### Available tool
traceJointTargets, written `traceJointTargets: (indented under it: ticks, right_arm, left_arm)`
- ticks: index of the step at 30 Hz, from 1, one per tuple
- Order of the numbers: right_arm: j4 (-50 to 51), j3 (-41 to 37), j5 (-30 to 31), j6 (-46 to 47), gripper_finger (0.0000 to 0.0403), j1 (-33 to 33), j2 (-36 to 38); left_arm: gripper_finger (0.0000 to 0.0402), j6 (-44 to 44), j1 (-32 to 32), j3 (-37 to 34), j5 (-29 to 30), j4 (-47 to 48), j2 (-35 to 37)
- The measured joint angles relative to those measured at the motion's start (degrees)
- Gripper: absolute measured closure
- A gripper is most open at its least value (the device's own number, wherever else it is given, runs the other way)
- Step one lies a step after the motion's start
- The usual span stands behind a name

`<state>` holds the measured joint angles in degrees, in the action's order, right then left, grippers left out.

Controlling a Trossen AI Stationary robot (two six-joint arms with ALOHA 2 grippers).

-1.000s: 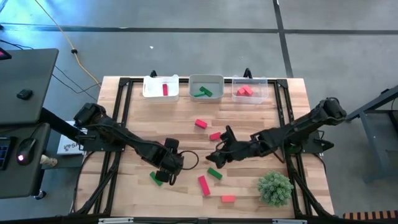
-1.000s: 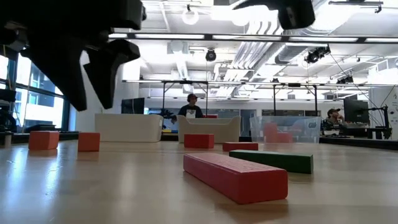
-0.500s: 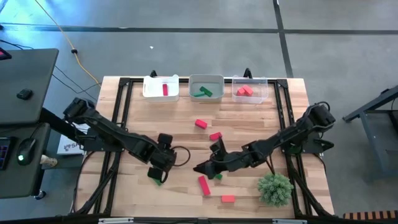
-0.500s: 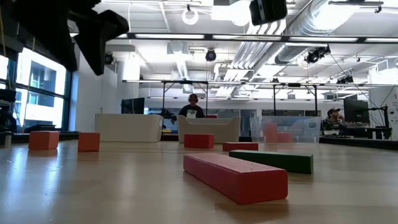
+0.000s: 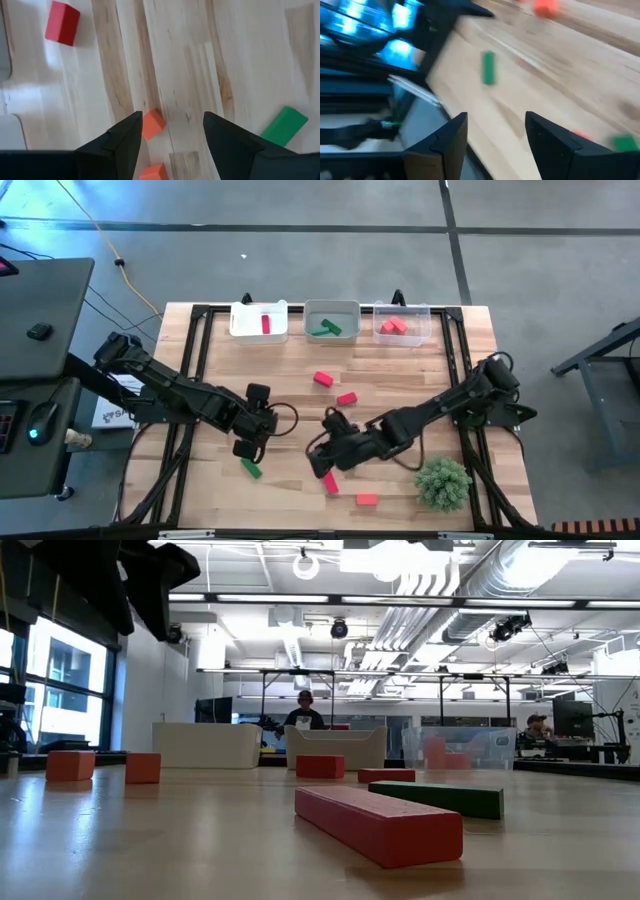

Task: Sort & place blocks by color
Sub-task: Put the bottom red block into the white bin

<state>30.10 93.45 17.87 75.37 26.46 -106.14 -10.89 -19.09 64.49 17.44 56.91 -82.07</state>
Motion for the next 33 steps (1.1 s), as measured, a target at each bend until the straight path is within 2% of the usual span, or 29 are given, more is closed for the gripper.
traceJointTargets:
  ticks: [6, 13, 25, 33]
  right_arm:
    - [7.15, 7.33, -3.79, 4.53, 0.0214, 0.72, -7.60]
    - [9.72, 9.00, -7.53, 9.46, 0.0214, 1.68, -12.92]
    - [17.30, 8.97, -8.29, 16.21, 0.0214, 3.43, -15.17]
    - [18.31, 8.91, -6.38, 16.33, 0.0214, 3.61, -15.57]
  left_arm:
    - [0.0202, -0.07, 0.00, -0.02, -0.04, 0.09, -0.32]
    - [0.0202, -0.07, 0.00, -0.02, 0.14, -0.53, -0.32]
    - [0.0202, -0.05, 0.00, -0.02, 0.14, -0.77, -0.32]
    - [0.0202, -0.05, 0.00, -0.02, 0.16, -0.99, -0.32]
